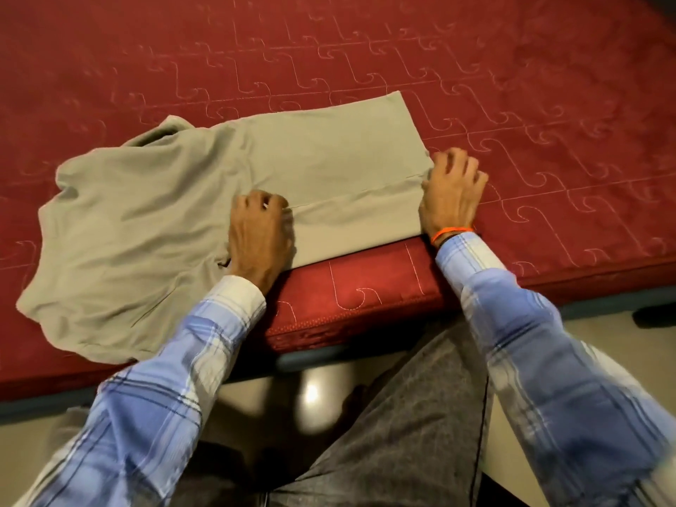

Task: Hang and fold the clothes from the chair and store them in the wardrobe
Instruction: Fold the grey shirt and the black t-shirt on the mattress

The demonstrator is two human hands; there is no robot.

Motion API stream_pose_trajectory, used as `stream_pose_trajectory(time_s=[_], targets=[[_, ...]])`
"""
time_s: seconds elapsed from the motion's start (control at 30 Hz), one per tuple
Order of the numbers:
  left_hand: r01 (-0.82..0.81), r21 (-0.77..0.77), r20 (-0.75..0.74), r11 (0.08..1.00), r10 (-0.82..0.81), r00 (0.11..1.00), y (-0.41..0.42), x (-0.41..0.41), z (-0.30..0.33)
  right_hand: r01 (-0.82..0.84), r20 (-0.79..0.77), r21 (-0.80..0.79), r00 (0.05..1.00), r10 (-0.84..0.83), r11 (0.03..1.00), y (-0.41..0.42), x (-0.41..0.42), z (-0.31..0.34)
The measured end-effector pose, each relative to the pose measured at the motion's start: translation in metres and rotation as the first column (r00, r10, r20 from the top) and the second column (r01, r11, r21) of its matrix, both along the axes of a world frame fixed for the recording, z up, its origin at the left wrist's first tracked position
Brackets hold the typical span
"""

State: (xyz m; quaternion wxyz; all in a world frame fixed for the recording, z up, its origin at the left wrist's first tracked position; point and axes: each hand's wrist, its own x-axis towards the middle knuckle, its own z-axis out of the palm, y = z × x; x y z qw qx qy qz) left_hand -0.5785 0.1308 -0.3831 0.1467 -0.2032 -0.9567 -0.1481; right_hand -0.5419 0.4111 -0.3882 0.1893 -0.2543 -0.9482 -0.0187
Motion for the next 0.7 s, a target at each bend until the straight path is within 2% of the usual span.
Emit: stream_pose_trajectory(time_s=[0.03, 0.1, 0.17, 0.23, 0.4, 0.5, 0.7], targets=[[0.087, 0.047, 0.008, 0.995, -0.088, 0.996, 0.006, 0.006, -0.004, -0.109, -0.033, -0.004, 0.994, 0.109, 0.994, -0.013, 0.001, 0.0], [0.195, 0.086, 0.098, 0.977, -0.203, 0.974, 0.016, 0.018, -0.016, -0.378, -0.069, -0.124, 0.926, 0.372, 0.918, -0.04, 0.006, -0.009], [0.21, 0.03, 0.195, 0.977, -0.212, 0.958, 0.021, 0.025, -0.026, -0.462, 0.048, -0.252, 0.871, 0.488, 0.85, -0.055, 0.017, -0.02], [0.185, -0.046, 0.224, 0.982, -0.171, 0.96, 0.02, 0.029, -0.032, -0.392, 0.199, -0.317, 0.863, 0.464, 0.864, -0.048, 0.027, -0.028], [0.175, -0.122, 0.224, 0.977, -0.145, 0.964, 0.018, 0.029, -0.032, -0.241, 0.322, -0.295, 0.886, 0.334, 0.924, -0.007, 0.028, -0.022], [0.164, -0.142, 0.22, 0.976, -0.13, 0.967, 0.019, 0.03, -0.033, -0.182, 0.337, -0.308, 0.897, 0.285, 0.934, -0.003, 0.025, -0.02], [0.158, -0.148, 0.215, 0.976, -0.124, 0.969, 0.019, 0.03, -0.035, -0.223, 0.273, -0.31, 0.91, 0.311, 0.924, -0.014, 0.036, -0.023]])
